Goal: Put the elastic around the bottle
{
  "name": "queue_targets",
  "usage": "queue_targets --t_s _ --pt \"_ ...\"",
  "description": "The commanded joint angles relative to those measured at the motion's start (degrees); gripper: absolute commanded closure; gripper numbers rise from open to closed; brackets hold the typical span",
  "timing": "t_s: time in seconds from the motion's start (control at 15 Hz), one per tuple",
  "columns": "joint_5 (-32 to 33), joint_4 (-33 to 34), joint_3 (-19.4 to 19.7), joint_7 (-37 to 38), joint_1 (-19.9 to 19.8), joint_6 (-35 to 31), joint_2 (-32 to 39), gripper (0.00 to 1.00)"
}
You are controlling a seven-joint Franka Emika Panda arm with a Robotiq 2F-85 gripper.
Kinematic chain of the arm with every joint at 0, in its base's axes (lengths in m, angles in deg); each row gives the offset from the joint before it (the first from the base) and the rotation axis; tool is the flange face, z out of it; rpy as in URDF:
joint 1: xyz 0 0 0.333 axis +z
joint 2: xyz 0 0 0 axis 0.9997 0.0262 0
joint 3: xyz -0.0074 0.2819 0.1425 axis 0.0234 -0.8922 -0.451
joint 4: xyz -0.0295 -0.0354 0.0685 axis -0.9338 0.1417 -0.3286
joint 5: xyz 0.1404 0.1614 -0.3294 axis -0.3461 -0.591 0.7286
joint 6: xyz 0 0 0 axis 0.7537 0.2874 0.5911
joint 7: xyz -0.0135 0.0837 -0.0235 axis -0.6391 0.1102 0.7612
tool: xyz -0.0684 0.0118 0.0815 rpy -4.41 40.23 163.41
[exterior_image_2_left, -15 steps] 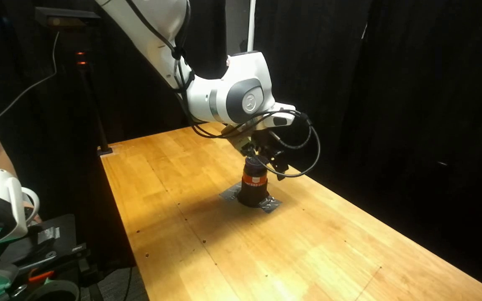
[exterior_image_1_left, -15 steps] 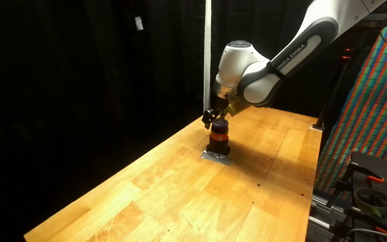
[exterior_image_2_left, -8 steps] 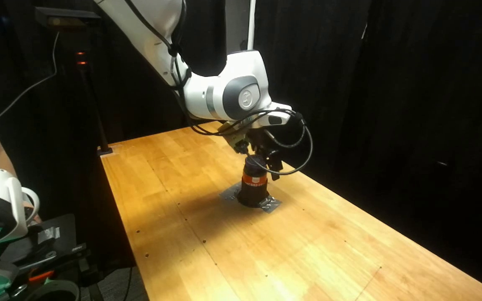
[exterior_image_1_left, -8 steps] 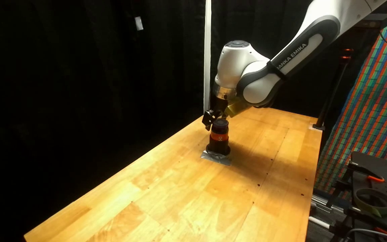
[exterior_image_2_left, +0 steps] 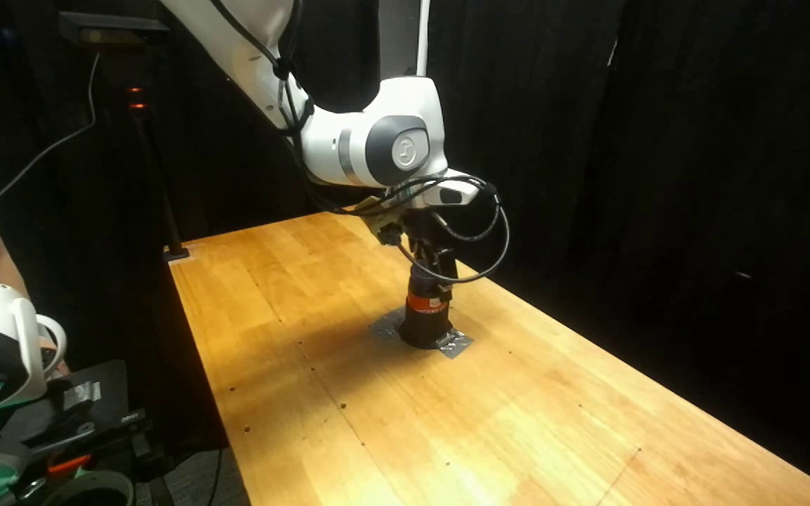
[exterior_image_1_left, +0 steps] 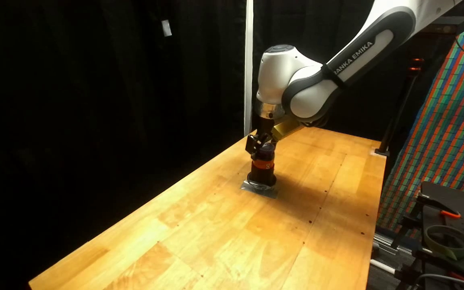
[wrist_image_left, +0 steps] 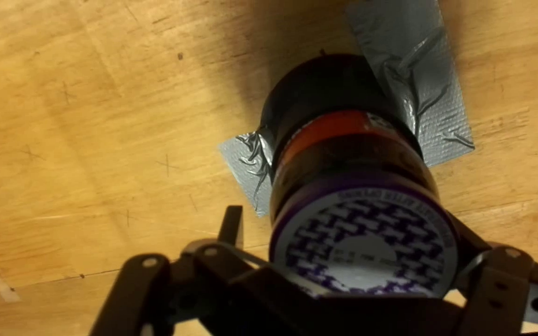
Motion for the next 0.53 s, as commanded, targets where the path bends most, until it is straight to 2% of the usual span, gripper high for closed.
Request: queue_targets --t_s 0.0,0.47 --pt "-1.67 -2.27 -0.84 -0.02 -0.41 1.85 -2.50 0.00" --pt "-8.72 -5.01 -4.98 -3.15 -2.58 5.29 -5.03 0.00"
